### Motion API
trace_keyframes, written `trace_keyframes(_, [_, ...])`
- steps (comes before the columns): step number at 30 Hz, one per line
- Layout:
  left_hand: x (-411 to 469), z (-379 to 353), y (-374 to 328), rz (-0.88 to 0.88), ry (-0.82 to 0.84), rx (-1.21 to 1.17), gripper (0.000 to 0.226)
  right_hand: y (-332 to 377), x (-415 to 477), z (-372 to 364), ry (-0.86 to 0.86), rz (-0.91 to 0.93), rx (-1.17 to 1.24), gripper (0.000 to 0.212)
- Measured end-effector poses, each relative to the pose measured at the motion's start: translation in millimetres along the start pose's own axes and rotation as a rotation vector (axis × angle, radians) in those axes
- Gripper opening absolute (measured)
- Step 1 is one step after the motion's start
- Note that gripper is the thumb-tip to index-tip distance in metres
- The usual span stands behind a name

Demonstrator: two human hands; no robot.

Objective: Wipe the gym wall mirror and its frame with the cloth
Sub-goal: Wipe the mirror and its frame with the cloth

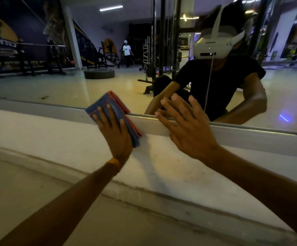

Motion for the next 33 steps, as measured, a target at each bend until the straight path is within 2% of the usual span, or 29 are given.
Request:
trace_keyframes(3, [-16,-22,-28,-0.097,0.026,0.007,0.068,16,21,5,0.016,-0.002,-0.006,0.061])
trace_keyframes(8, [53,41,69,0.051,-0.135,0.049,0.066,17,24,7,0.036,-0.003,-0.021,0.061])
trace_keyframes(11, [87,77,118,0.148,-0.145,0.063,0.066,17,24,8,0.073,-0.002,-0.047,0.063])
trace_keyframes(14, [74,67,95,0.188,-0.139,0.003,0.066,23,25,11,0.051,-0.037,-0.031,0.063])
trace_keyframes(17, [20,21,28,0.029,-0.052,0.023,0.067,26,24,12,0.034,-0.052,0.002,0.066])
trace_keyframes(19, [-1,0,8,-0.053,0.027,0.039,0.069,26,24,15,0.051,-0.088,0.005,0.069])
trace_keyframes(21, [16,10,25,-0.048,-0.015,0.033,0.071,25,23,18,0.063,-0.131,0.004,0.071])
trace_keyframes(24, [66,57,90,0.014,-0.117,0.096,0.068,24,20,22,0.082,-0.123,0.001,0.071])
trace_keyframes(28, [118,113,172,0.191,-0.161,0.028,0.071,33,30,33,0.107,-0.093,0.0,0.07])
trace_keyframes(30, [110,110,164,0.177,-0.12,0.002,0.069,42,40,36,0.131,-0.077,-0.011,0.07])
trace_keyframes(33, [73,78,106,0.096,-0.061,0.009,0.068,58,61,40,0.143,-0.081,-0.01,0.066])
Point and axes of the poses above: each hand's wrist, its own x-axis towards the middle knuckle, its own z-axis out of the back of the hand, y = z × x, the point moved 2 cm from there along x, towards the middle knuckle, and after that the axes turned 14 degrees about y, right-handed, at the moved point
